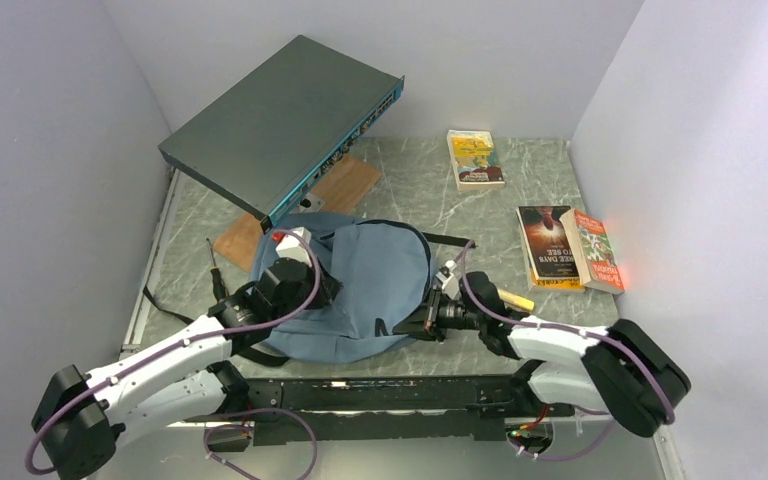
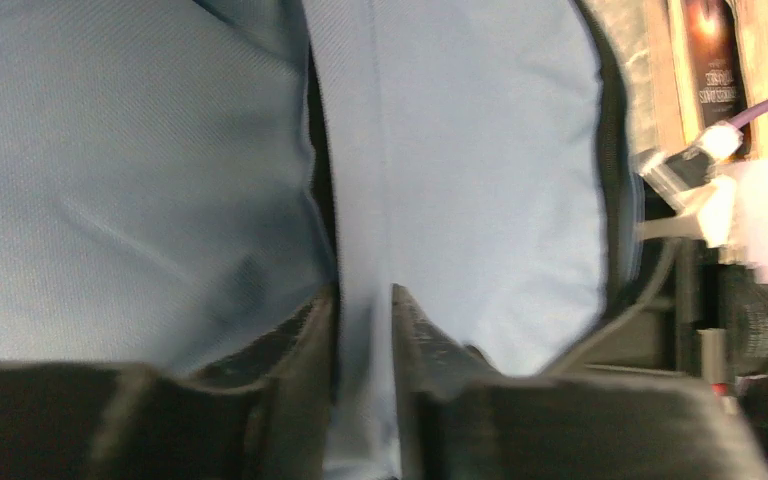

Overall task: Pack the student bag
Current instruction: Unzip the student bag at the center of the board.

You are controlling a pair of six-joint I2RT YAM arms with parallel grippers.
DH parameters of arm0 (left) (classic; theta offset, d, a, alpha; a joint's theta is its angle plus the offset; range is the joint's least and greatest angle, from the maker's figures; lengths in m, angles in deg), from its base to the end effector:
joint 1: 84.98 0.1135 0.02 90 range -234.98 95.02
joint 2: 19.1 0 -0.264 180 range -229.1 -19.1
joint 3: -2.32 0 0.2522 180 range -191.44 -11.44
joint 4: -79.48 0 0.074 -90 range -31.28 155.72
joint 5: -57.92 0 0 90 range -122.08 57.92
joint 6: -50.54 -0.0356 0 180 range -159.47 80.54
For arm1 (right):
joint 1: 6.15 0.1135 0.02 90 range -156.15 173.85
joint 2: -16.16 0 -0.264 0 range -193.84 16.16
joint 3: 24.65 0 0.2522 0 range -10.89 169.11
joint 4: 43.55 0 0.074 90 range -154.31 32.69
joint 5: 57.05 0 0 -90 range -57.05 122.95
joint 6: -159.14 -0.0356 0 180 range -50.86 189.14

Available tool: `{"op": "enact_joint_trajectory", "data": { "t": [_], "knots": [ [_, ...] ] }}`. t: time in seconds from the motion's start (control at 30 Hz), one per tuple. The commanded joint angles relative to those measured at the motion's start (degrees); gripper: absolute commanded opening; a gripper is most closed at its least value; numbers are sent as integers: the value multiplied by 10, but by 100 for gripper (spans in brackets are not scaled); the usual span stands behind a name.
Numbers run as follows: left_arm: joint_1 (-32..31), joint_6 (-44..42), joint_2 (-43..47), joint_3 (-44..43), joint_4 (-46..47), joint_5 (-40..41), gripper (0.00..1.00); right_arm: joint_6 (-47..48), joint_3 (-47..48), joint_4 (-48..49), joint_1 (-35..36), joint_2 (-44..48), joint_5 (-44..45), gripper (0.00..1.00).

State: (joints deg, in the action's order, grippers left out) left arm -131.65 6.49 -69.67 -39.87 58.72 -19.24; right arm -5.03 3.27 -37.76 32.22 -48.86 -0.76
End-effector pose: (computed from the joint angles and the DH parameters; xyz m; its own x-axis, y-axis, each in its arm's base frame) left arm 0.1408 -0.1377 0.2277 -0.6463 -0.3361 -0.6851 0.1603 0.8179 -0.5525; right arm 0.1431 0.1385 0.1468 -0.9656 0.2563 0.0444 0.1497 0.4080 0.9006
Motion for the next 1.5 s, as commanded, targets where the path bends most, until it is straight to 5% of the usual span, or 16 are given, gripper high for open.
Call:
{"op": "enact_joint_trajectory", "data": {
  "t": [0.0,0.1,0.27,0.37,0.53,0.9,1.13,1.2,1.33,1.47],
  "knots": [
    [9,56,7,-59,-85,-62,51,12,-55,355,1,-64,26,0],
    [16,88,44,-33,-110,-136,84,99,-47,405,2,-104,39,0],
    [32,212,140,36,-133,-231,99,205,-53,391,5,-103,89,0],
    [32,347,181,81,-160,-242,93,233,-57,397,7,-103,104,0],
    [32,469,160,159,-44,-295,81,231,-62,450,11,-119,92,0],
    [31,476,-97,133,186,-360,77,305,-62,367,46,-53,103,0],
    [32,445,-141,161,241,-269,57,346,-54,284,69,-26,101,0],
    [31,425,-131,185,273,-233,51,343,-45,221,70,-15,119,0],
    [31,372,-108,192,258,-197,41,353,29,-63,69,17,150,3],
    [31,360,-92,231,310,-183,35,361,74,-271,68,63,181,25]
  ]
}}
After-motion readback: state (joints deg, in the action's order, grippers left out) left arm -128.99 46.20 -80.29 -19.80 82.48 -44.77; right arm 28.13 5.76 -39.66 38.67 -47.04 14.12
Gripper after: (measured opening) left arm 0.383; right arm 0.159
